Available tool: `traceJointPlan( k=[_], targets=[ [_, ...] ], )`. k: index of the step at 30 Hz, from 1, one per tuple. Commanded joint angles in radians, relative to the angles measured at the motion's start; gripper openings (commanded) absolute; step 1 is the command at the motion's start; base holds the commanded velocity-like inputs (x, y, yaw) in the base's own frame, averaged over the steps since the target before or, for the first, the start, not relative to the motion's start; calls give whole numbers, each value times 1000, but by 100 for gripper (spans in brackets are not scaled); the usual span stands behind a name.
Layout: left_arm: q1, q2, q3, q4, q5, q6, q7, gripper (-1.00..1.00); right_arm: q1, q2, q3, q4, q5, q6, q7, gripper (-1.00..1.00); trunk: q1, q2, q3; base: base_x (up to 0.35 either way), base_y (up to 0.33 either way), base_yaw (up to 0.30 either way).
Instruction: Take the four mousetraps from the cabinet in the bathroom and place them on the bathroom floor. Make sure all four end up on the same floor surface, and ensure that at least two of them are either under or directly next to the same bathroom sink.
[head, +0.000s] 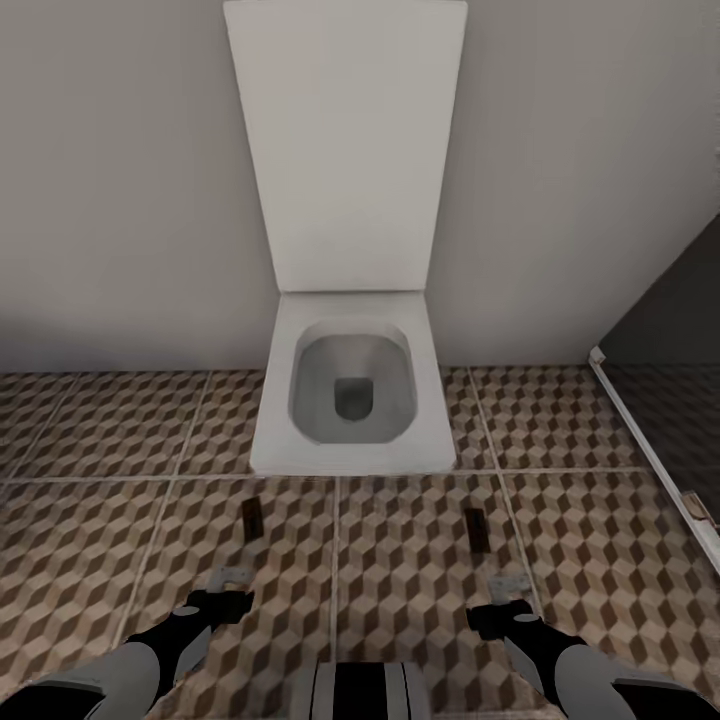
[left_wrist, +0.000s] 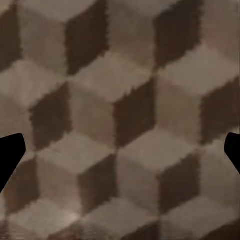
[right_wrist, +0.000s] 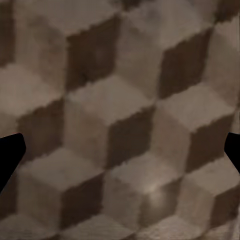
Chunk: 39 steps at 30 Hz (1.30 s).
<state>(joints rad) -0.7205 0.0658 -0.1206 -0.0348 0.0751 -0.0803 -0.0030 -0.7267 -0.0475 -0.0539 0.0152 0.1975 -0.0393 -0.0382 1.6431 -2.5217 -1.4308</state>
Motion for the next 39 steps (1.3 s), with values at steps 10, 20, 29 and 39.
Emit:
traceJointPlan(
  k=[10, 20, 29, 39],
  targets=[
    [0, 0, -8, 1, 8, -3, 0, 100, -1, 0, -6, 2, 10, -4, -3, 100, -1, 0, -1, -345, 0, 0],
    [0, 0, -8, 1, 9, -3, 0, 100, -1, 0, -6, 2, 10, -4, -3, 100, -1, 0, -1, -345, 0, 0],
    [0, 1, -8, 1, 8, -4, 0, 100, -1, 0, -6, 2, 10, -4, -3, 100, -1, 0, -1, -331, 0, 0],
    [0, 1, -8, 1, 8, -5, 0, 100, -1, 0, -6, 2, 10, -4, -3, 100, -1, 0, -1, -114, 0, 0]
  ],
)
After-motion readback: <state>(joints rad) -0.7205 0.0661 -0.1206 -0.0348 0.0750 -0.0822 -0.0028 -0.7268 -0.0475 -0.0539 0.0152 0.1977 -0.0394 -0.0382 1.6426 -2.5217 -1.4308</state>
